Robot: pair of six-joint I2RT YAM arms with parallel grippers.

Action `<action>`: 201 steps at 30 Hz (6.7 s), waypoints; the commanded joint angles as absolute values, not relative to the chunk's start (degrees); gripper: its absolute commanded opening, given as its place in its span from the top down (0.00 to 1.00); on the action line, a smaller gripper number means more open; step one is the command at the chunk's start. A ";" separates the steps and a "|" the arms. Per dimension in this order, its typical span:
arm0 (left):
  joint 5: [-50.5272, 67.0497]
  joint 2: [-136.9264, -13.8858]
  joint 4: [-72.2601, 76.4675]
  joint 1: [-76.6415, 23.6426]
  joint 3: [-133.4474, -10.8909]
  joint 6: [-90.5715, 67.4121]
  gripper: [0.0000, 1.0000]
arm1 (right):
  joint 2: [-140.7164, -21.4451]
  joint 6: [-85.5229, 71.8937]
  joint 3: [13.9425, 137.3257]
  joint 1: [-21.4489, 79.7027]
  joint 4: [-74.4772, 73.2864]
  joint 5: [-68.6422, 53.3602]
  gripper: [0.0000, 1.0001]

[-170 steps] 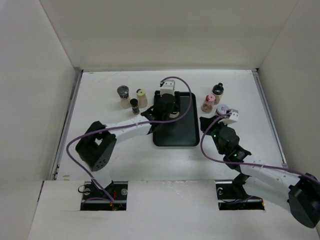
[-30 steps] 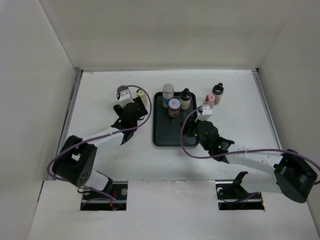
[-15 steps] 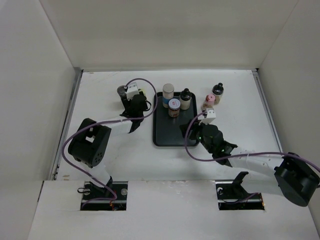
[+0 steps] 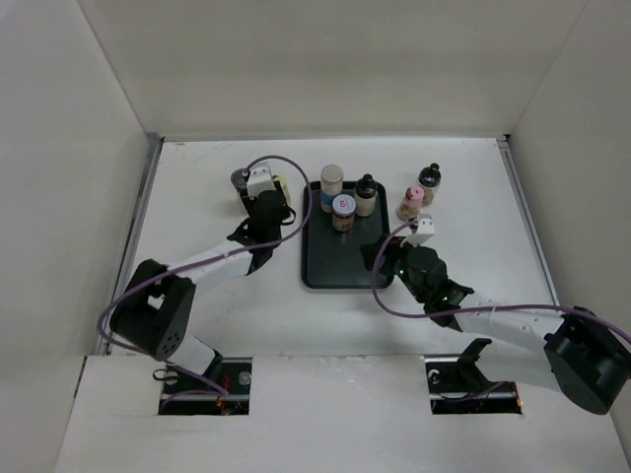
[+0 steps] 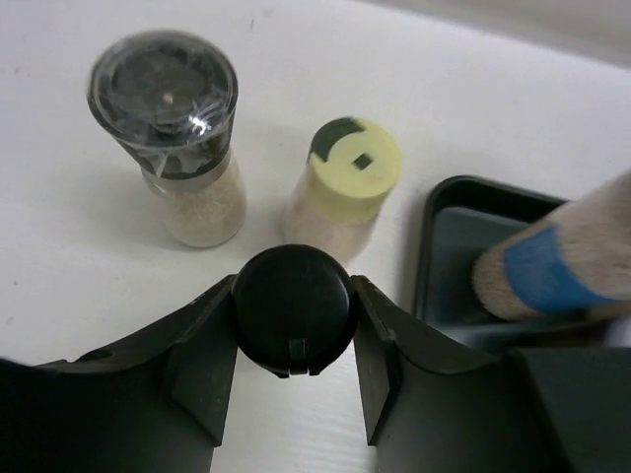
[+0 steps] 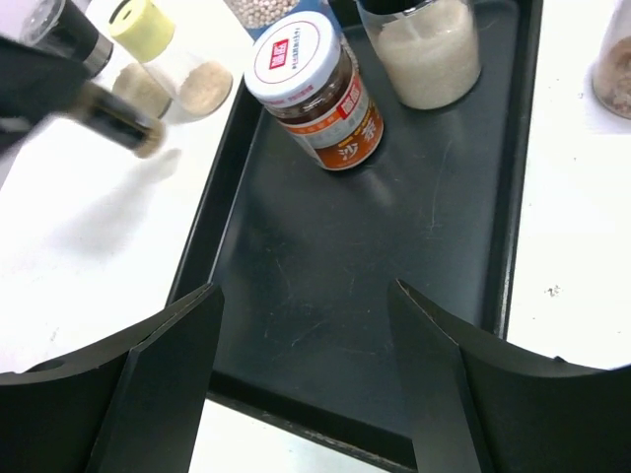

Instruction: Organize the condiment bottles

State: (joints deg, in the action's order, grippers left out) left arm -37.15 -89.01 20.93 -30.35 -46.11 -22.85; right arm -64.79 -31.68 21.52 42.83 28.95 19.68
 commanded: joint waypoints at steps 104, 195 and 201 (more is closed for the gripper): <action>-28.74 -63.90 39.11 -31.60 -12.13 -41.84 0.04 | -96.43 -20.14 55.03 18.85 20.12 31.37 0.56; -41.47 -82.37 16.36 -35.72 -52.66 -17.05 0.74 | -59.15 -33.22 20.13 39.33 30.23 24.43 0.05; -42.63 -72.17 7.23 -40.11 -47.64 -17.75 0.74 | -57.49 -33.57 19.25 38.98 30.50 25.31 0.03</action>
